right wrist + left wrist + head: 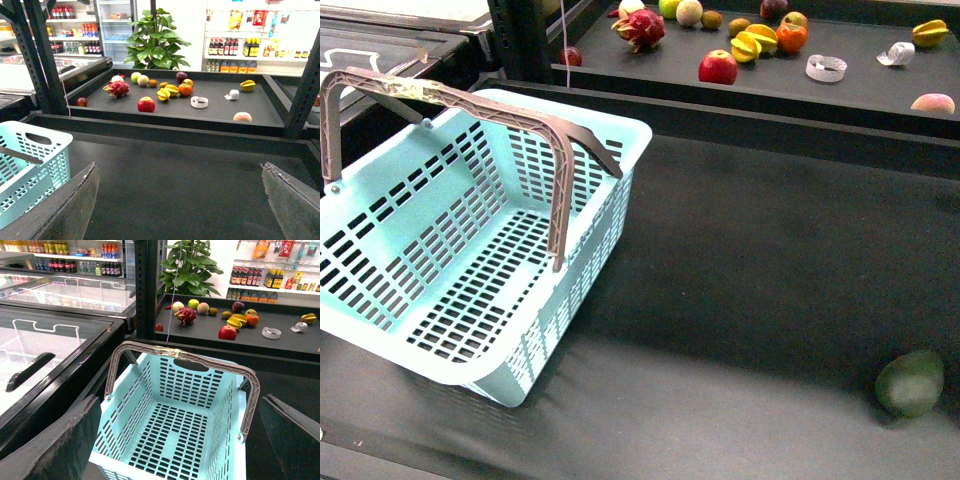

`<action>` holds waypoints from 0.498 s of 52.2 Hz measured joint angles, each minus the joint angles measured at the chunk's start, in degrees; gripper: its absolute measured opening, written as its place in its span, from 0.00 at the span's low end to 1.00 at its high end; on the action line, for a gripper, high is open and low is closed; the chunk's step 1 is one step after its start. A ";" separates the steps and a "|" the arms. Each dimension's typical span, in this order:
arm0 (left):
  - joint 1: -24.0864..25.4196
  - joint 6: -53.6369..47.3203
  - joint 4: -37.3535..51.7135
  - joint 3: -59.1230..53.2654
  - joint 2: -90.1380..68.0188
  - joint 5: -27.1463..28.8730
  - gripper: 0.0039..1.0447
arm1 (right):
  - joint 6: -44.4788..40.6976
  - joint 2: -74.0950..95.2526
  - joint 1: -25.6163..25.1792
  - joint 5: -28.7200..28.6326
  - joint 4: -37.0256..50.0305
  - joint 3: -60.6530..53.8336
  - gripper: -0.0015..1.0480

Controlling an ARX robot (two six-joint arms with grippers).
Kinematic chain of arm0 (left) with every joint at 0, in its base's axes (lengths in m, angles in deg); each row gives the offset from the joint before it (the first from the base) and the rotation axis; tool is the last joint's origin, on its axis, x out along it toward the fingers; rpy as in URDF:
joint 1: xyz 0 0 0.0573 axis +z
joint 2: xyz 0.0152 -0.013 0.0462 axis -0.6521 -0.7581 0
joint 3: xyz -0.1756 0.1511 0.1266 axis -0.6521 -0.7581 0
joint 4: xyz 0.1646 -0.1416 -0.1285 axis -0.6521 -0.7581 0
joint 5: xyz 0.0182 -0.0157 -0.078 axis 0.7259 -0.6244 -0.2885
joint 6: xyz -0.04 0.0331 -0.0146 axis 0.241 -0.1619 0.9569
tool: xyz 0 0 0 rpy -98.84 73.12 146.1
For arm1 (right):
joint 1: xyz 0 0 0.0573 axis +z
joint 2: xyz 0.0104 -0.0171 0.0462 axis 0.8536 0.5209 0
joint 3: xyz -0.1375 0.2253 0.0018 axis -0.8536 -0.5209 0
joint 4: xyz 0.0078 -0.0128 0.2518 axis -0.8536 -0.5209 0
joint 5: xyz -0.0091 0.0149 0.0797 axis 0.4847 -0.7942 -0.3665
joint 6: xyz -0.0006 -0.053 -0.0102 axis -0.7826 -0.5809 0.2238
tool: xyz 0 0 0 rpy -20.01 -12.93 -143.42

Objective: Pick mango with right arm and hold basket with left

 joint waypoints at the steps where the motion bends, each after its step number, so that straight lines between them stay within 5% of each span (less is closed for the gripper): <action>1: 0.00 0.00 0.00 0.00 0.00 0.00 0.95 | 0.00 0.00 0.00 0.00 0.00 0.00 0.92; 26: 0.00 0.00 0.00 0.00 0.00 0.00 0.95 | -0.02 0.00 0.00 0.00 0.00 0.00 0.92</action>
